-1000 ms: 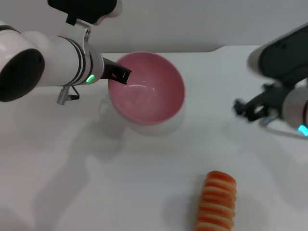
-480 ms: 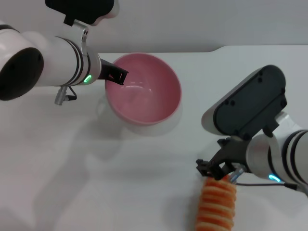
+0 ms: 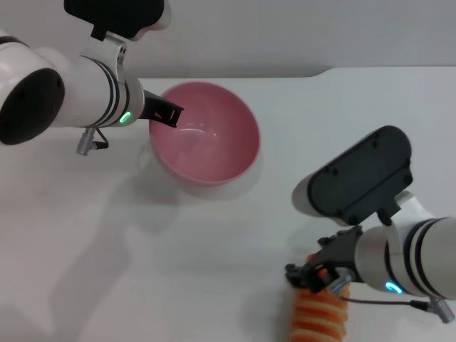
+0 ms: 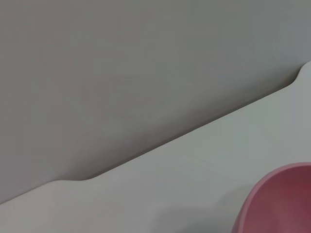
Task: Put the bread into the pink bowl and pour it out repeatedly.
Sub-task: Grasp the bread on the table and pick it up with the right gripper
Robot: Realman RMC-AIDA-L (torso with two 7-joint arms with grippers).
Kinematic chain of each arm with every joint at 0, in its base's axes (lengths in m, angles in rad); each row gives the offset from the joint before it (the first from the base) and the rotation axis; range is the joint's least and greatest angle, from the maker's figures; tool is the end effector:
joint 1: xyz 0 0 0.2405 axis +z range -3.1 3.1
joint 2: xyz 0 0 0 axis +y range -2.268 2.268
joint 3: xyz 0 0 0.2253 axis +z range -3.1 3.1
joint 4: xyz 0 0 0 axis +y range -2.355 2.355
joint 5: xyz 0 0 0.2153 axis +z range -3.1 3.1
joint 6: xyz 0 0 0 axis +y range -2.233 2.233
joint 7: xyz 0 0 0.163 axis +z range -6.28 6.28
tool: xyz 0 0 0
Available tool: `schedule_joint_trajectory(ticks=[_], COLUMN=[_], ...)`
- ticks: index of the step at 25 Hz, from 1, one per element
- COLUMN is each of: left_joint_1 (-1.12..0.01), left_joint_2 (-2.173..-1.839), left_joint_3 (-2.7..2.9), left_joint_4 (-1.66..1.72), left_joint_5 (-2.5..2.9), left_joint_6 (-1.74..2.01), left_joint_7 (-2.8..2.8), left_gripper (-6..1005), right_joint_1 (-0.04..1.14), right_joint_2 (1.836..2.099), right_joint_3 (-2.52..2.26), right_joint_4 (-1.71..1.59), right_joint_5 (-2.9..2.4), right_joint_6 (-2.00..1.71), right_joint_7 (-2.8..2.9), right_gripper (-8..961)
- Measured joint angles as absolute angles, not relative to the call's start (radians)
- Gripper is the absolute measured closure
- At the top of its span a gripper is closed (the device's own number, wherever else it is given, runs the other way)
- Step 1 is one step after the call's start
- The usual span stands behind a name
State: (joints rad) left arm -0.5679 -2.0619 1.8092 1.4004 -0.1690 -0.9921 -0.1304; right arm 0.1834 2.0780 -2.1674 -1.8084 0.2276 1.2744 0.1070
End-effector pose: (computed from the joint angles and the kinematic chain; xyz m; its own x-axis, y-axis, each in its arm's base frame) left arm -0.1275 0.3945 -0.0300 0.7720 0.6120 0.1714 0.5011 -0.4202 -0.7566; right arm 0.1349 0.2500 -0.0791 0.7208 -0.6895 0.0704 -0.5313 -0.6150 -0.5827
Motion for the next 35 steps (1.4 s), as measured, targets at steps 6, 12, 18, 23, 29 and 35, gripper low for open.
schedule_joint_trajectory(ticks=[6, 12, 18, 23, 29, 35], left_joint_1=[-0.581, -0.589, -0.596, -0.596, -0.598, -0.6], left_joint_2=[-2.063, -2.063, -2.065, -2.065, -2.065, -2.065], left_joint_3=[1.802, 1.802, 1.8, 1.799, 1.799, 1.799], left_joint_4=[1.374, 1.373, 1.371, 1.371, 1.352, 1.345], left_joint_5=[-0.169, -0.169, -0.169, -0.169, -0.17, -0.172], left_joint_6=[-0.985, -0.985, -0.982, -0.981, -0.979, -0.972], left_joint_7=[-0.128, -0.127, -0.117, -0.116, -0.116, -0.115], left_gripper=[959, 959, 959, 959, 959, 959], right_joint_1=[0.177, 0.187, 0.198, 0.193, 0.192, 0.193], right_joint_2=[2.079, 2.08, 2.078, 2.079, 2.079, 2.079], right_joint_3=[-2.161, -2.199, -2.232, -2.234, -2.234, -2.235], right_joint_4=[-1.816, -1.795, -1.779, -1.778, -1.758, -1.732], right_joint_5=[0.128, 0.13, 0.132, 0.126, 0.125, 0.127], right_joint_6=[1.276, 1.267, 1.262, 1.27, 1.271, 1.262], right_joint_7=[0.192, 0.216, 0.243, 0.257, 0.28, 0.287], right_gripper=[287, 287, 287, 287, 289, 288])
